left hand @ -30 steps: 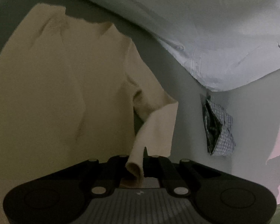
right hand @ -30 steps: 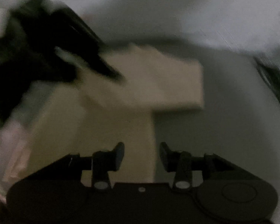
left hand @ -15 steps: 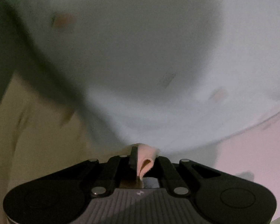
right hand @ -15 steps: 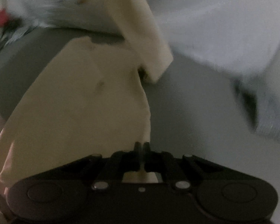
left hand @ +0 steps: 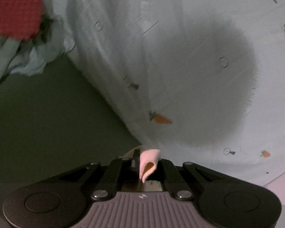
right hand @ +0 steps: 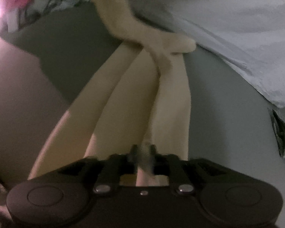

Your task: Fold clothes

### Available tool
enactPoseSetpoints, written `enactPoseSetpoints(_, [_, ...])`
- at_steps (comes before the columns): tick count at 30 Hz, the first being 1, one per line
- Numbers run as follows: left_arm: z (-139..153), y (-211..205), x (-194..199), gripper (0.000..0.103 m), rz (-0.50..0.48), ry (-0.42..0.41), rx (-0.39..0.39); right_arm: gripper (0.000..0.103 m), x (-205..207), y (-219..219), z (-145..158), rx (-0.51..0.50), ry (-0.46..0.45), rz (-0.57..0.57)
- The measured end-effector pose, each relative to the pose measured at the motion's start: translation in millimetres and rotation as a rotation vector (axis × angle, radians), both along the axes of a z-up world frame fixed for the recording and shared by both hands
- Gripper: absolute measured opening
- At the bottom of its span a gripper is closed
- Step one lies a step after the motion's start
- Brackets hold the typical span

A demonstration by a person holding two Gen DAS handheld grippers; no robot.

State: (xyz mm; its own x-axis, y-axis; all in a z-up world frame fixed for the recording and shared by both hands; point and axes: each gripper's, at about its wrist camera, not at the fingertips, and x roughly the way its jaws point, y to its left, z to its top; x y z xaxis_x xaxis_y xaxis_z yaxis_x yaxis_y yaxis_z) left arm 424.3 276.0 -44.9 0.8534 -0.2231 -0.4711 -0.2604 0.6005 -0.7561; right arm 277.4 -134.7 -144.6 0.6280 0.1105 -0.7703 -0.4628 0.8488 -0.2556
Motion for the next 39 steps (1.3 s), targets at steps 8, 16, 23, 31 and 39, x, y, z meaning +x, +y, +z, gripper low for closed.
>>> enactPoseSetpoints(8, [-21, -9, 0, 0.002, -0.001, 0.011, -0.004, 0.033, 1, -49, -21, 0.176, 0.236, -0.186])
enactPoseSetpoints(16, [-40, -6, -9, 0.002, 0.057, 0.058, -0.036, 0.041, 35, -72, 8, 0.344, 0.194, -0.163])
enactPoseSetpoints(23, [-61, 9, -31, 0.002, 0.128, 0.102, -0.050, 0.044, 123, -94, 26, 0.622, 0.176, -0.285])
enactPoseSetpoints(31, [-92, 33, -54, 0.002, 0.245, 0.189, -0.075, 0.021, 286, -49, 3, 0.610, 0.200, -0.228])
enactPoseSetpoints(39, [-107, 52, -64, 0.003, 0.321, 0.276, -0.063, 0.020, 403, 23, -23, 0.537, 0.185, -0.165])
